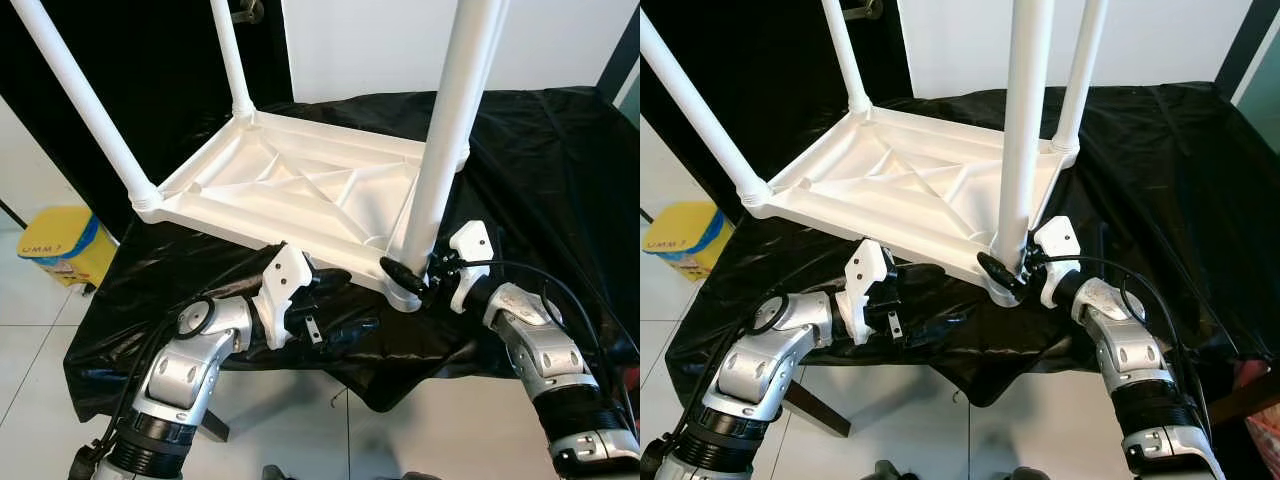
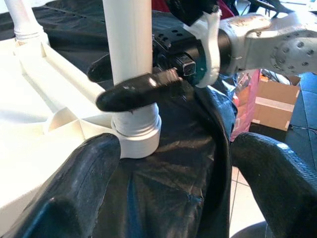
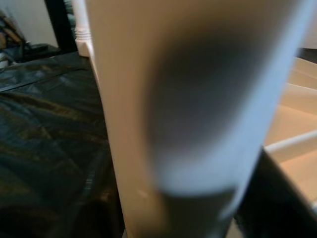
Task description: Building children table
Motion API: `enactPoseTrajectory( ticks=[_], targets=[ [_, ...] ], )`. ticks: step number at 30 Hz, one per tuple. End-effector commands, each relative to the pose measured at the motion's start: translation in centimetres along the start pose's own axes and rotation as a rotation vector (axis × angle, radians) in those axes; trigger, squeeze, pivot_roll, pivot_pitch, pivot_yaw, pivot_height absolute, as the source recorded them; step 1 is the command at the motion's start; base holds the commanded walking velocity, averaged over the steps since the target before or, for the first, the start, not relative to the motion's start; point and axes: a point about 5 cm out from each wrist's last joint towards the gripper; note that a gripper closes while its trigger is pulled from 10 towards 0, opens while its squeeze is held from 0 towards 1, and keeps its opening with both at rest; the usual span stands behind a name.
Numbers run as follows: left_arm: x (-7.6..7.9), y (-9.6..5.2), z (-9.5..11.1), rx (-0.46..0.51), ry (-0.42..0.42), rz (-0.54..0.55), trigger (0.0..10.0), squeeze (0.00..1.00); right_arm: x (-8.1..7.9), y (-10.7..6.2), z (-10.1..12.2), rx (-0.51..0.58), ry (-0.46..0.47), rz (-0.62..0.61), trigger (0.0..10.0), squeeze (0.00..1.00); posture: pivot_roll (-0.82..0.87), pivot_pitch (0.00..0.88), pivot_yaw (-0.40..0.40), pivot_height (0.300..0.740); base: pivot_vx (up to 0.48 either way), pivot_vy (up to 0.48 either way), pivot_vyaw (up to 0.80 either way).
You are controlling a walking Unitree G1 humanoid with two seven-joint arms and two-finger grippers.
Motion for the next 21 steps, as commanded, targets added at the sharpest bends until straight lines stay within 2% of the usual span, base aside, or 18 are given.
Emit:
enactPoseTrajectory(
  ticks=[1, 8, 9, 10, 17, 18, 21],
  targets=[
    [-0.3, -0.4, -0.1, -0.019, -0.004, 0.074, 10.0, 0.00, 0.1, 0.0, -0.1, -0.014, -0.007, 0.026, 0.0, 0.00, -0.10, 0.037, 0.037, 0.740, 0.000, 0.000, 0.00],
    [-0.5, -0.3, -0.2, -0.023, 0.001, 0.090, 10.0, 0.00, 0.7, -0.7, -0.4, -0.024, 0.012, 0.038, 0.0, 0.00, -0.11, 0.040, 0.021, 0.740, 0.000, 0.000, 0.00],
    [-0.5, -0.3, -0.2, -0.020, -0.001, 0.092, 10.0, 0.00, 0.8, -0.9, -0.5, -0.023, 0.021, 0.024, 3.3, 0.00, -0.12, 0.043, 0.022, 0.740, 0.000, 0.000, 0.00],
    [-0.5, -0.2, -0.1, -0.016, -0.003, 0.091, 10.0, 0.00, 0.7, -1.1, -0.6, -0.020, 0.028, 0.011, 10.0, 0.00, -0.12, 0.043, 0.021, 0.740, 0.000, 0.000, 0.00],
    [-0.4, -0.1, -0.1, -0.015, -0.003, 0.088, 10.0, 0.00, 0.3, -1.3, -1.0, -0.008, 0.041, -0.023, 10.0, 0.00, -0.12, 0.047, 0.022, 0.740, 0.000, 0.000, 0.00],
    [-0.3, 0.0, -0.1, -0.008, -0.008, 0.082, 10.0, 0.00, -0.4, -1.3, -1.2, 0.003, 0.053, -0.073, 10.0, 0.00, -0.13, 0.053, 0.026, 0.740, 0.000, 0.000, 0.00],
    [-0.2, 0.0, -0.1, -0.002, -0.012, 0.078, 10.0, 0.00, -0.8, -1.3, -1.4, 0.011, 0.062, -0.109, 10.0, 0.00, -0.13, 0.052, 0.027, 0.740, 0.000, 0.000, 0.00]
  ],
)
Point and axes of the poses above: a point about 5 cm out from each wrist's last joint towards the gripper, its own y axis pointing out of the wrist towards the gripper, its own z axis along the axis of the wrist's last joint, x = y × z, and after that the axes turned 9 degrees about y, right-handed
